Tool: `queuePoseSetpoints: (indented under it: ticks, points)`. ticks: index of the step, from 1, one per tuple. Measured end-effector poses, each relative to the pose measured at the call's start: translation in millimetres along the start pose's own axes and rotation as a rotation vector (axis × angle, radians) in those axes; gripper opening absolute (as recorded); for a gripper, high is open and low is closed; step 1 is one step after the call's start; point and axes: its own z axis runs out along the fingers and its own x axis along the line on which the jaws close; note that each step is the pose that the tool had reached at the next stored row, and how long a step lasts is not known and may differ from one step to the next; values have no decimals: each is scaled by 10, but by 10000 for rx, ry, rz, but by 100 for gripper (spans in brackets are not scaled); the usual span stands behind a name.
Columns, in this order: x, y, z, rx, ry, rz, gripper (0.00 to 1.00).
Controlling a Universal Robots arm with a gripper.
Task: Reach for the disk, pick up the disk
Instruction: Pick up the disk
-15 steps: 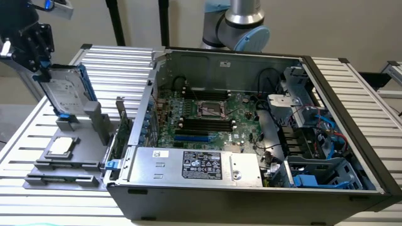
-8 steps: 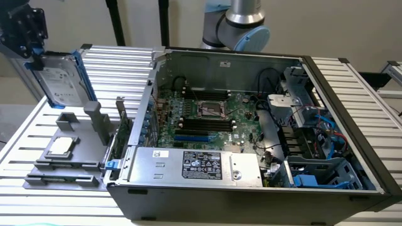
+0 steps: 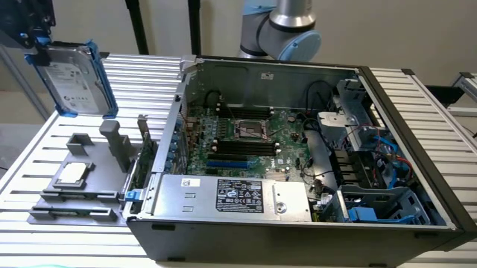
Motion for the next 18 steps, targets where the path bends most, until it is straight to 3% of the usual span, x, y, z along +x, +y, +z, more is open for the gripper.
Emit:
queuePoseSetpoints:
  ticks: [5, 12, 18]
  points:
    - [19, -217, -226, 0, -87, -10, 33]
    - [64, -530, -544, -6, -153, -11, 33]
    - [108, -801, -748, -9, -229, -12, 33]
